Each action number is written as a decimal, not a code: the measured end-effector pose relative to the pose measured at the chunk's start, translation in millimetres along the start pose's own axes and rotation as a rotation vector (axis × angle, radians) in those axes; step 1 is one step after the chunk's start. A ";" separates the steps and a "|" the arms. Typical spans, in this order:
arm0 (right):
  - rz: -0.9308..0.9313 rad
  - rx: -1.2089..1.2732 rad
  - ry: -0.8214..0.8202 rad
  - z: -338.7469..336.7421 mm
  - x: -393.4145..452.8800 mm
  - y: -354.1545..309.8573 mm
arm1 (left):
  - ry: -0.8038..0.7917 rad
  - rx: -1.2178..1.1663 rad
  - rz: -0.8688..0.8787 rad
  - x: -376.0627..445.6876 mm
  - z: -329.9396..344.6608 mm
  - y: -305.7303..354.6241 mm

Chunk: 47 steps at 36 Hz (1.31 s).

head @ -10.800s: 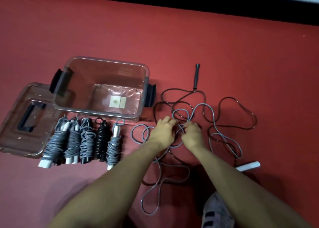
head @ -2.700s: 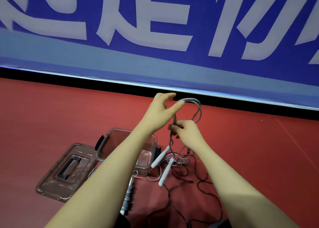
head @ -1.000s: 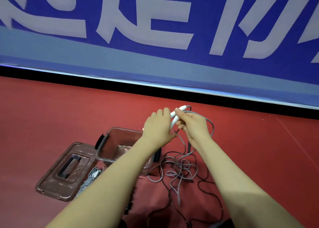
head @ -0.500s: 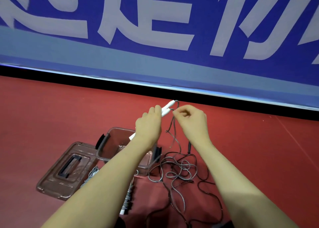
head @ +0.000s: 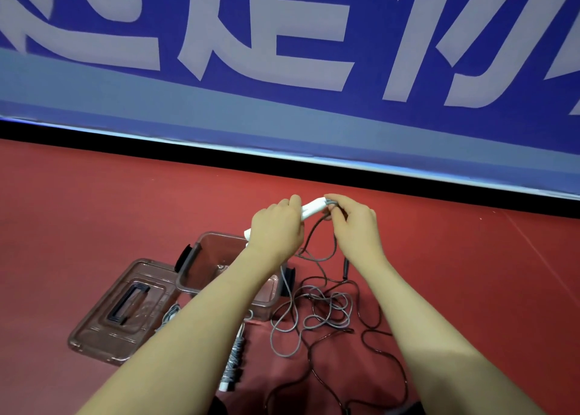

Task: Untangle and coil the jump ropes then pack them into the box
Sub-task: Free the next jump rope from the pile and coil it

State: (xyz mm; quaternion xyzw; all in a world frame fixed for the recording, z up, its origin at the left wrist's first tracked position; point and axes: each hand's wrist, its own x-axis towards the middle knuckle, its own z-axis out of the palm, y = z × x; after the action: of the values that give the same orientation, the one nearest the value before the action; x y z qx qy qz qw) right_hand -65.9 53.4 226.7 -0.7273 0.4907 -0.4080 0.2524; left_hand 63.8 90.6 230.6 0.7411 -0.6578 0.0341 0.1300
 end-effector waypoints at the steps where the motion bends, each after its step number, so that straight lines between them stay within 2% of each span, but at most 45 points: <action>1: -0.011 0.031 0.003 -0.9 0.4 -0.6 | -0.005 -0.019 -0.004 0.0 -1.1 0.0; 7: 0.004 0.279 -0.056 -6.2 2.9 -5.3 | -0.019 -0.113 0.021 -0.6 -5.9 1.4; 14: 0.067 0.460 -0.143 -11.6 2.6 -9.4 | 0.048 -0.035 0.002 -0.4 -7.5 2.1; 20: 0.091 0.511 -0.140 -13.5 3.8 -8.4 | 0.051 -0.114 0.007 1.5 -8.5 -1.0; 23: 0.097 0.446 -0.157 -12.7 5.9 -3.0 | 0.076 -0.273 -0.003 2.8 -7.9 -2.4; 27: 0.107 0.311 -0.301 -6.4 1.1 6.4 | 0.247 -0.758 -0.102 4.7 -12.7 0.5; 29: 0.142 0.302 -0.357 -4.5 -1.1 8.2 | 0.280 -0.915 -0.143 7.2 -17.8 0.5; 35: 0.171 0.529 -0.441 0.6 -2.8 7.3 | 0.241 -1.352 -0.286 7.0 -18.0 -0.6; 38: 0.310 0.781 -0.472 0.4 -1.2 -2.4 | 0.241 -1.490 -0.313 7.1 -21.9 3.4; 40: 0.445 0.853 -0.426 1.6 1.6 -9.6 | 0.277 -1.531 -0.352 7.4 -22.0 6.0; 42: 0.529 0.734 -0.349 4.7 2.0 -15.3 | 0.323 -1.557 -0.394 6.4 -25.8 11.8; 44: 0.535 0.540 -0.302 10.7 0.0 -19.1 | 0.340 -1.623 -0.416 7.2 -28.2 18.3; 47: 0.516 0.374 -0.261 19.9 -2.4 -19.6 | 0.381 -1.643 -0.450 10.5 -26.3 22.3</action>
State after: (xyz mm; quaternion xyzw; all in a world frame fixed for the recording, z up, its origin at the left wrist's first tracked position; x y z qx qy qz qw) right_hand -39.7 62.7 230.2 -0.5662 0.5388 -0.3172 0.5370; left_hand 46.4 84.5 261.5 0.5070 -0.2792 -0.3540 0.7346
